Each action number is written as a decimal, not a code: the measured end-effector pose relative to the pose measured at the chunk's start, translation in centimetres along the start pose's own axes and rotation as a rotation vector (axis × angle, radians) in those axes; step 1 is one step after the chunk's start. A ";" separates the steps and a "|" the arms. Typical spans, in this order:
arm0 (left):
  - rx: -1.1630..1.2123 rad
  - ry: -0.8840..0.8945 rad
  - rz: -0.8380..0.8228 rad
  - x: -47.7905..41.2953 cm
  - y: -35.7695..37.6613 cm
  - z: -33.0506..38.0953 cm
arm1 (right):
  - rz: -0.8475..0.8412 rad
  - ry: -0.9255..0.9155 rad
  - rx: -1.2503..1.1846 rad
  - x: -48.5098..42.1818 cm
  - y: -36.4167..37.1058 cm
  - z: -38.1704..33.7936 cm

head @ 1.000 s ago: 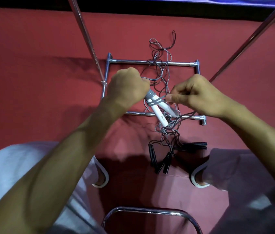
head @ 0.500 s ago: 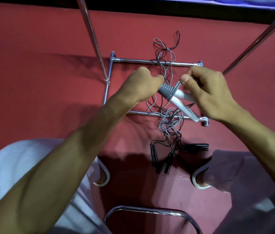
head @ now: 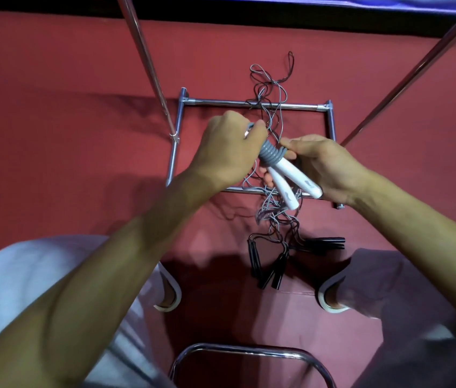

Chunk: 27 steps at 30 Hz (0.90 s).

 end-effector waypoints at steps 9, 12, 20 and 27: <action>0.129 0.206 0.047 0.0 -1.0 1.8 | 0.025 -0.117 0.114 0.0 -0.5 -2.4; 0.084 0.200 0.063 0.7 -0.7 1.6 | 0.061 -0.068 0.519 -0.1 -0.6 -2.7; 0.137 0.167 0.107 1.6 0.9 1.4 | 0.334 -0.220 1.031 1.8 -1.9 -5.7; 0.041 0.177 0.093 1.2 1.5 0.7 | 0.500 -0.268 1.432 2.8 -0.9 -7.5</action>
Point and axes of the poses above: each hand's wrist, its own x-axis away from the middle knuckle, its own y-axis out of the palm, z = x × y, the point moved 10 cm from there along -x, towards the middle knuckle, and after that the axes turned 13 degrees about -z, right-handed, at the moved point
